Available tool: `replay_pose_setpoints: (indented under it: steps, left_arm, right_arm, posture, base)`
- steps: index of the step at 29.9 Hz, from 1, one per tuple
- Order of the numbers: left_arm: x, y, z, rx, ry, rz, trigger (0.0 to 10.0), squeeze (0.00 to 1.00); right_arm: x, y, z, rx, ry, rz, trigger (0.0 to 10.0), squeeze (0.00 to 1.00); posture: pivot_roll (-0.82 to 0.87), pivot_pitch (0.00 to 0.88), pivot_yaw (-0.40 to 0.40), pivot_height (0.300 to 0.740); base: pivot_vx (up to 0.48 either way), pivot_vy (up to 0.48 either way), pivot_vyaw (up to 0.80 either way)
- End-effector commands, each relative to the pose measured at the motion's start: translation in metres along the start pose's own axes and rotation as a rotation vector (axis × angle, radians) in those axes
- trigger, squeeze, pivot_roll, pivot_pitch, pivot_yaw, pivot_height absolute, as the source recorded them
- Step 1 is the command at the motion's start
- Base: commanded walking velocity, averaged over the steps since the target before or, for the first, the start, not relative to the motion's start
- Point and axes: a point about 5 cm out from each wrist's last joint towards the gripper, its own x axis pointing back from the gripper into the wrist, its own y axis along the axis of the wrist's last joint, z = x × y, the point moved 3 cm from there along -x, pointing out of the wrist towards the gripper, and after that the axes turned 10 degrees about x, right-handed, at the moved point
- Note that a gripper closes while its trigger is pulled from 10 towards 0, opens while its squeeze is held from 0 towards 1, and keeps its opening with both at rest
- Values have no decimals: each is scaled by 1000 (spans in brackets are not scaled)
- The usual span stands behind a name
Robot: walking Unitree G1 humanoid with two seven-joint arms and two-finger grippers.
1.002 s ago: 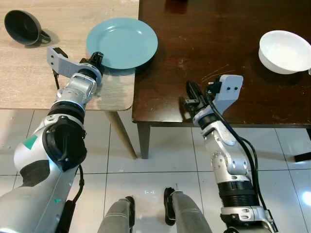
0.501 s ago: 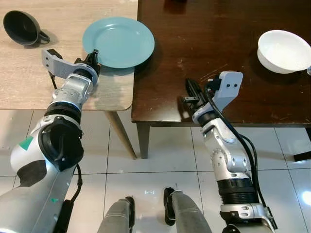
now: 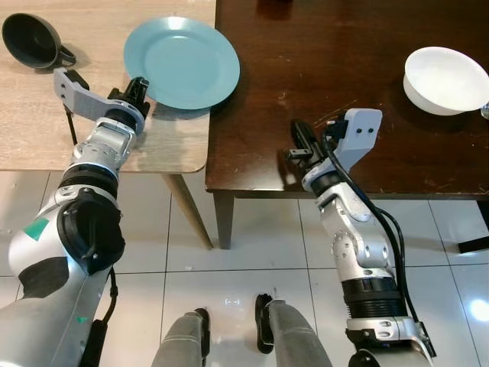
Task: Setting the table
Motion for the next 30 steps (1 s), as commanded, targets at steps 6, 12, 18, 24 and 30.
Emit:
replay_pose_setpoints:
  steps: [6, 12, 18, 24, 30]
  left_arm:
    - [9, 23, -15, 8, -206, -1, 0, 0]
    - [20, 23, -15, 7, -274, 34, 0, 0]
    - [34, 11, -2, 2, -278, 80, 0, 0]
    - [46, -5, 0, -15, -293, 131, 0, 0]
    - [51, -13, -2, -28, -306, 158, 0, 0]
  right_arm:
    - [1, -2, 0, -31, 6, 1, 10000, 0]
    - [0, 3, -5, -63, -8, -21, 10000, 0]
    - [2, 3, -5, -78, -12, -25, 10000, 0]
    - [1, 2, -1, -82, 6, -23, 10000, 0]
    - [0, 1, -1, -84, 13, -23, 10000, 0]
  posture:
    - [20, 250, 33, 740]
    - [28, 223, 16, 740]
    - [31, 202, -2, 740]
    - [33, 177, -21, 740]
    - [30, 165, -27, 740]
  base:
    - [0, 0, 0]
    - [0, 0, 0]
    - [0, 0, 0]
    - [0, 0, 0]
    - [0, 0, 0]
